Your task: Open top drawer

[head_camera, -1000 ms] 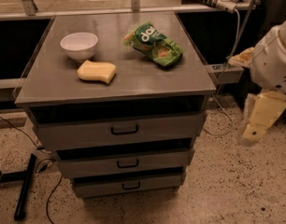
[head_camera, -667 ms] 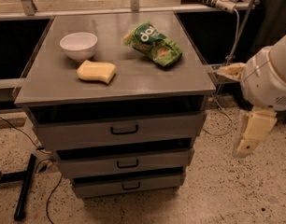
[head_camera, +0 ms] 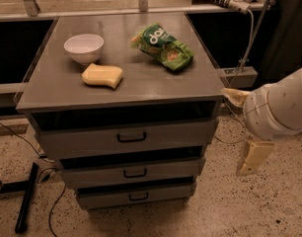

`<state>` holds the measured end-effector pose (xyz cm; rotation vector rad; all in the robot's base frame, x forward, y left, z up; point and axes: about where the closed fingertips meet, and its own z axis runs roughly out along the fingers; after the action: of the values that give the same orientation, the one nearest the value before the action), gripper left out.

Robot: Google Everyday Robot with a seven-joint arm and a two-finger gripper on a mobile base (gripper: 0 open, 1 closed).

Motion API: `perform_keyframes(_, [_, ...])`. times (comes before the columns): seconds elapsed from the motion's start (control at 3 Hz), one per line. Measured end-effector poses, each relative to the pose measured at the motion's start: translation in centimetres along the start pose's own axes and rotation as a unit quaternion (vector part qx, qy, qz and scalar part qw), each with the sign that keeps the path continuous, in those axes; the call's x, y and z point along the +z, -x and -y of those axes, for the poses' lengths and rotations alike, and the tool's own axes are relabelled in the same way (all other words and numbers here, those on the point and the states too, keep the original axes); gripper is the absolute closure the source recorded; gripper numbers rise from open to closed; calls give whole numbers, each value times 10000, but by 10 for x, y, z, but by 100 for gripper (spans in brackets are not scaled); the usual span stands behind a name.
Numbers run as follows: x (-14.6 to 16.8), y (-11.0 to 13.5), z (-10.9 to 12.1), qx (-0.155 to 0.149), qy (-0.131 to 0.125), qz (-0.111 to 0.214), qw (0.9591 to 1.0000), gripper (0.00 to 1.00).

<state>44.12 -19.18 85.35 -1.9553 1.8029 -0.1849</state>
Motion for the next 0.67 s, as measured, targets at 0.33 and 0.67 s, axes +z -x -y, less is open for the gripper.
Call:
perform_keyframes(0.33, [2, 0, -1, -9, 12, 4, 10000, 0])
perform_keyframes(0.67, [25, -3, -3, 21, 32, 335, 9994, 0])
